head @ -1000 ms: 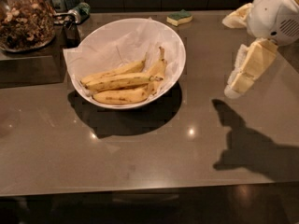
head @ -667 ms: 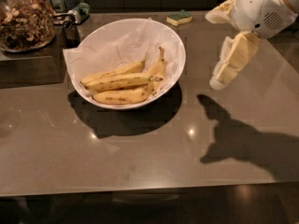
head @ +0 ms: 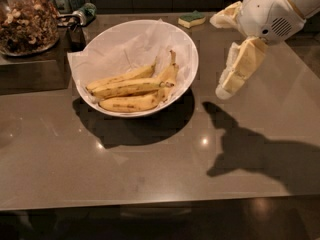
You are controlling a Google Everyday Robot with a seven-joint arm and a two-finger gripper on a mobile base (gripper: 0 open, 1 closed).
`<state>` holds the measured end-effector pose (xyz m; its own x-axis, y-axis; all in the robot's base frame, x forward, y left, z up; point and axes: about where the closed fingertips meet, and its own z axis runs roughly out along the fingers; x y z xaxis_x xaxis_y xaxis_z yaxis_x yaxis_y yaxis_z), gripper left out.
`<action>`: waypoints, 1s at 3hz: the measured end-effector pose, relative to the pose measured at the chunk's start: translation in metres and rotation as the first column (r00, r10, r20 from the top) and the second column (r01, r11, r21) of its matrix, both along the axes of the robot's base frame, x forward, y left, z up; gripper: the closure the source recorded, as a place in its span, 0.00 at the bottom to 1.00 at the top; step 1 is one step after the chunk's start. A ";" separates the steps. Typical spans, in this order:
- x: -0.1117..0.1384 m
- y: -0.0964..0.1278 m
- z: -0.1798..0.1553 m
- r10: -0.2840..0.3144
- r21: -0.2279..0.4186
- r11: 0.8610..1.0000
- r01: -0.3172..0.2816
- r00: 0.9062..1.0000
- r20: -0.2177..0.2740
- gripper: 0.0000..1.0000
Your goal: Pick banana from white bowl
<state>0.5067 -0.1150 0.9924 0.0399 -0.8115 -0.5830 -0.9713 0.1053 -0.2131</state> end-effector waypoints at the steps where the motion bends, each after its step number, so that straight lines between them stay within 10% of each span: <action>1: 0.006 0.038 -0.010 0.055 0.111 0.992 -0.053 0.998 -0.014 0.00; 3: 0.018 0.077 -0.016 0.107 0.209 0.973 -0.101 0.994 -0.018 0.00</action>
Offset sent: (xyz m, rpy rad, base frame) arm 0.0347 0.1176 -0.0230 0.3225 0.0463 0.1644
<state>0.5247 -0.0384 0.9767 0.0986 -0.6648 -0.7405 -0.9847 0.0421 -0.1689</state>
